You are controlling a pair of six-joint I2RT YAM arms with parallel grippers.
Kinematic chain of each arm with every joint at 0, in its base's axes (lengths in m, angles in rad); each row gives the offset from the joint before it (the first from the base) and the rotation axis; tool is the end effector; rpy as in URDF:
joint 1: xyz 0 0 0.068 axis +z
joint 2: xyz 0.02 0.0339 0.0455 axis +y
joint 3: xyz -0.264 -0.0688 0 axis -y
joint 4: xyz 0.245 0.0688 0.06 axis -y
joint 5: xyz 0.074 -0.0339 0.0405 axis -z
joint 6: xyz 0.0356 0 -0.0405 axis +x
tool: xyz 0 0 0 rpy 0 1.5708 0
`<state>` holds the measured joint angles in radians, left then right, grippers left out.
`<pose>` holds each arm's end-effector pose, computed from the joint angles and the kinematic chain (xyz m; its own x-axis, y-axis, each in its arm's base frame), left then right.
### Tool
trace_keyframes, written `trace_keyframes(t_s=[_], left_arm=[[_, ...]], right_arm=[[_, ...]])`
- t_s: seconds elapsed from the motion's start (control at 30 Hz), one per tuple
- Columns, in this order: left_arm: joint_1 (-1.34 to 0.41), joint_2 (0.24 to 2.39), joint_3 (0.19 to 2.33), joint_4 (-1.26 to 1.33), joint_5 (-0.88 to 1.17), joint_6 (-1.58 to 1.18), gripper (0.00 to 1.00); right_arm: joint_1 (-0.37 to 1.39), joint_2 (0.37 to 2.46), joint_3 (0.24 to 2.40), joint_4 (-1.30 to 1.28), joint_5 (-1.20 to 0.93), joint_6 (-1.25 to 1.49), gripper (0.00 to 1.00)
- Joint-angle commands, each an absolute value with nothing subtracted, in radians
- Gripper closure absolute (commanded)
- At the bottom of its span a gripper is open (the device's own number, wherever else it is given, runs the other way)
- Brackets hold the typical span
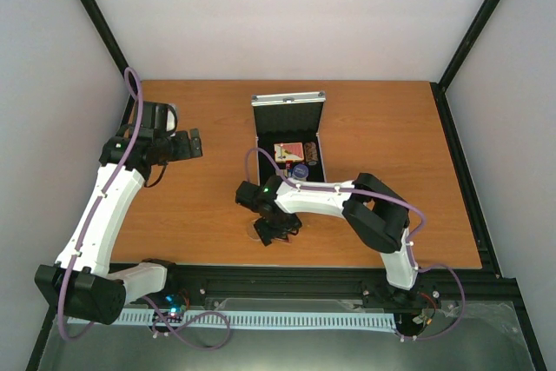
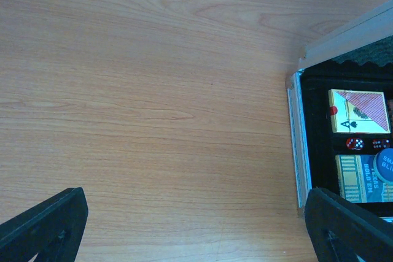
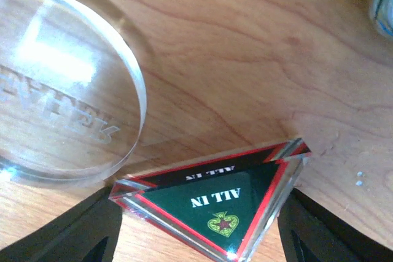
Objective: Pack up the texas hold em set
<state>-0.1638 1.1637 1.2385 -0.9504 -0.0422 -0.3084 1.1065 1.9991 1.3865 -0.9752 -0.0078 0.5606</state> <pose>0.2227 -0.0353 0.3499 -0.7633 -0.1812 -0.6201 -0.1001 0.9814 -0.1636 0.1622 0.3245 0.1523 -0.8546 -0.5190 0.0186 -0.5191 0.8547 -0.0024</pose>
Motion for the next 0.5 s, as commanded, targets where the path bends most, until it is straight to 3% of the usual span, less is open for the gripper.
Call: trace_keyframes(t_s=[0.0,0.17,0.47], left_arm=[[-0.166,1.160,1.232,-0.944,-0.050,-0.301,0.00],[-0.166,1.155,1.230,-0.945,-0.048,-0.300,0.00],[-0.167,1.148,1.230,-0.943,-0.039,-0.303,0.00]], right_arm=[[1.097,2.025,1.363,-0.986,0.023,0.582,0.31],[1.092,2.013,1.356,-0.996,0.033,0.596,0.52],[1.083,1.966,1.391,-1.043,0.054,0.602,0.57]])
